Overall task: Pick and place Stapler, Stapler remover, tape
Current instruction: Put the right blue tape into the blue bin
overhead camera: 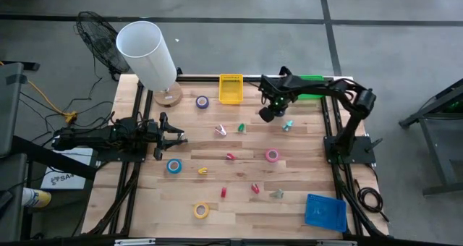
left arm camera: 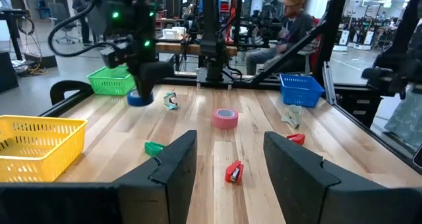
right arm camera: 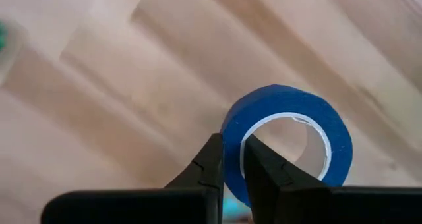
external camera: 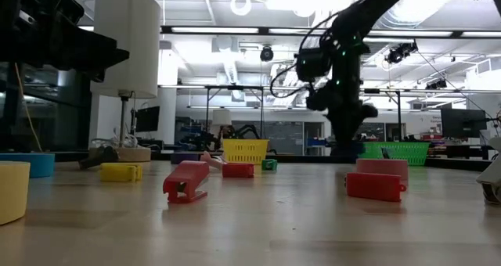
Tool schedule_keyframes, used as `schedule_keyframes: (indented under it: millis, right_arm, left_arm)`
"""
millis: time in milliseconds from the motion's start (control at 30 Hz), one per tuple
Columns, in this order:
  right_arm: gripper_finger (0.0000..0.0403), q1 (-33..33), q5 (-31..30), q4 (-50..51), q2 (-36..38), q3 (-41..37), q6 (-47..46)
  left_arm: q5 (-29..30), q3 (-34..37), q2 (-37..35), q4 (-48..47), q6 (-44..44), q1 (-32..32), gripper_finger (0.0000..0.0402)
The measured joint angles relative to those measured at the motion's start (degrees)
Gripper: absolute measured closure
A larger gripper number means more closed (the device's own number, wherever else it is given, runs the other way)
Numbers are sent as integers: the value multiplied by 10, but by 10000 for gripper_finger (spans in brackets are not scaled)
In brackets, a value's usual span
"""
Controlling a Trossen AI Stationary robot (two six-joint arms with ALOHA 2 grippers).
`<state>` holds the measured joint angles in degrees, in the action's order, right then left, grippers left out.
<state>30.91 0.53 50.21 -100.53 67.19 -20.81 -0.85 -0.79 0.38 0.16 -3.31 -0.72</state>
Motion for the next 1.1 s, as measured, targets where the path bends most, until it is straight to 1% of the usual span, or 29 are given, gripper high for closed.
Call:
schedule_keyframes:
  millis: [200,333,467,600,700,967,1100]
  right_arm:
    - [376,-44,0,89,58,8,-53]
    - [376,-87,0,148,103,8,-122]
    - [376,-145,12,195,143,8,-210]
    - [376,-221,20,232,173,8,-319]
    - [376,-288,28,241,186,8,-411]
    - [374,-474,43,226,180,8,-663]
    - [377,-554,43,206,176,5,-786]
  left_arm:
    - [0,0,0,0,0,0,227]
    - [0,0,0,0,0,0,227]
    - [0,0,0,0,0,0,227]
    - [0,0,0,0,0,0,227]
    - [0,0,0,0,0,0,227]
    - [0,0,0,0,0,0,227]
    - [0,0,0,0,0,0,227]
